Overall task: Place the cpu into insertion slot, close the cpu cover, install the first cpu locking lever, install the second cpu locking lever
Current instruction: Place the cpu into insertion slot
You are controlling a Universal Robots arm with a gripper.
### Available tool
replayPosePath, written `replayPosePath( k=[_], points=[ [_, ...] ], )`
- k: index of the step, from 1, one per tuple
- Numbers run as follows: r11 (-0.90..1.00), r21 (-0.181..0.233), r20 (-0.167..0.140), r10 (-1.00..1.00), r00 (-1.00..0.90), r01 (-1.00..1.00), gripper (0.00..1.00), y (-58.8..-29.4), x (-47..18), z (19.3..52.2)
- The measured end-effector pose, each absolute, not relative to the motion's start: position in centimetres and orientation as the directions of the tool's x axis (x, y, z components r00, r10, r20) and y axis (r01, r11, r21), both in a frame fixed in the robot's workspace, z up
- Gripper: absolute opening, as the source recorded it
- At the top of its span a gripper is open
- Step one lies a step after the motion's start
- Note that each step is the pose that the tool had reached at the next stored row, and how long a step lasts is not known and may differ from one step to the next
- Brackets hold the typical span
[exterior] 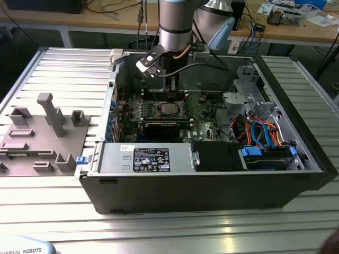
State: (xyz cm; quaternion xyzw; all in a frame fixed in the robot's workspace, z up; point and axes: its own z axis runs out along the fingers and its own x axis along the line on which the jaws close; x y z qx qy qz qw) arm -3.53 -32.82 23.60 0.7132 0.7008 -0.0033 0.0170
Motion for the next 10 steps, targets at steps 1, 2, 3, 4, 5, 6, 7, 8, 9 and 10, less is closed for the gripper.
replayPosePath(
  k=[1,2,3,4,5,6,7,8,9,10],
  points=[
    [-0.017,0.02,-0.029,0.999,0.018,1.0,0.11,-32.8,-3.5,23.7],
    [-0.017,0.02,-0.028,0.999,0.018,1.0,0.11,-32.8,-3.5,24.0],
    [-0.017,0.02,-0.028,0.999,0.018,1.0,0.11,-32.8,-3.5,24.2],
    [-0.017,0.02,-0.028,0.999,0.018,1.0,0.11,-32.8,-3.5,24.4],
    [-0.017,0.02,-0.028,0.999,0.018,1.0,0.11,-32.8,-3.5,24.6],
    [-0.017,0.02,-0.028,0.999,0.018,1.0,0.11,-32.8,-3.5,24.7],
    [-0.017,0.02,-0.028,0.999,0.018,1.0,0.11,-32.8,-3.5,24.7],
    [-0.017,0.02,-0.028,0.999,0.018,1.0,0.11,-32.8,-3.5,24.8],
    [-0.017,0.02,-0.028,0.999,0.018,1.0,0.11,-32.8,-3.5,24.8],
    [-0.017,0.02,-0.028,0.999,0.018,1.0,0.11,-32.8,-3.5,24.9]
  ],
)
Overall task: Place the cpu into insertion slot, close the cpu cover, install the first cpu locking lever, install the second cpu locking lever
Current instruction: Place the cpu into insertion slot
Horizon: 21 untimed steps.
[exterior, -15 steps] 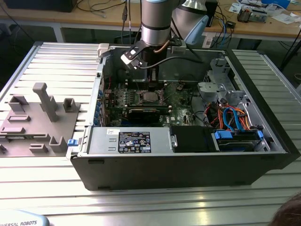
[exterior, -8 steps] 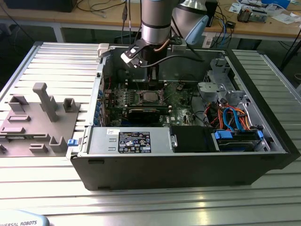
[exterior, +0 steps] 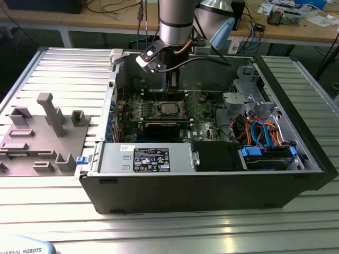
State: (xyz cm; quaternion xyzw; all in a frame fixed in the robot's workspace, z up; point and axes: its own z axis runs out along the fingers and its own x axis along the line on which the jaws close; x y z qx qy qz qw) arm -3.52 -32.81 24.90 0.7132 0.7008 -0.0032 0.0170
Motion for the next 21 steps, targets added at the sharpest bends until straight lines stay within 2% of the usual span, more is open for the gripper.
replayPosePath(
  k=[21],
  points=[
    [-0.017,0.02,-0.028,0.999,0.018,1.0,0.11,-32.81,-3.52,25.42]
  ],
)
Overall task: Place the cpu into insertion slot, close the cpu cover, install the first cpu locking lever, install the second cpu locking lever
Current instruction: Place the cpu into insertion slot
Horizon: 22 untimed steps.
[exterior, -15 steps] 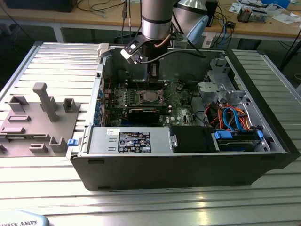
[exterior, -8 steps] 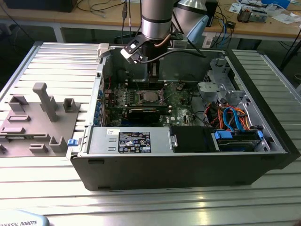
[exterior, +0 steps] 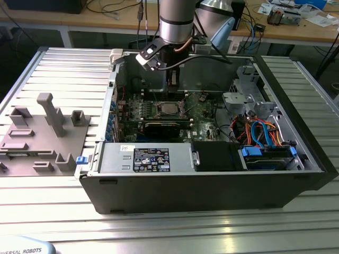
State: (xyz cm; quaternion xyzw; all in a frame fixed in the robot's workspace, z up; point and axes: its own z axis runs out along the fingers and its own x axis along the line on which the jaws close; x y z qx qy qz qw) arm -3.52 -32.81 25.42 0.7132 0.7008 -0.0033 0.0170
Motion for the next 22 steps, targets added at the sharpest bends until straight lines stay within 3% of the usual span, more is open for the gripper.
replayPosePath(
  k=[22],
  points=[
    [-0.017,0.02,-0.028,0.999,0.018,1.0,0.11,-32.81,-3.52,25.91]
  ],
)
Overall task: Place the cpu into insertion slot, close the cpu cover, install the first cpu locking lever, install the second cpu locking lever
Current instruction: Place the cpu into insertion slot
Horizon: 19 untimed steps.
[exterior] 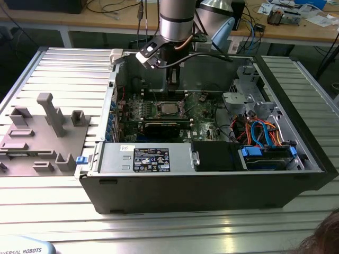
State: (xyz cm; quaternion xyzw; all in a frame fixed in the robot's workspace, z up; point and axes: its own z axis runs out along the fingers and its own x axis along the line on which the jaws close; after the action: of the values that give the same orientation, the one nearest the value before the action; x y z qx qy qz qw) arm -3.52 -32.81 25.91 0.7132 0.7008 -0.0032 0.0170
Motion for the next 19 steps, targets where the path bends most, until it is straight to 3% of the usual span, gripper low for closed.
replayPosePath(
  k=[19],
  points=[
    [-0.017,0.02,-0.028,0.999,0.018,1.0,0.11,-32.8,-3.5,27.4]
  ],
)
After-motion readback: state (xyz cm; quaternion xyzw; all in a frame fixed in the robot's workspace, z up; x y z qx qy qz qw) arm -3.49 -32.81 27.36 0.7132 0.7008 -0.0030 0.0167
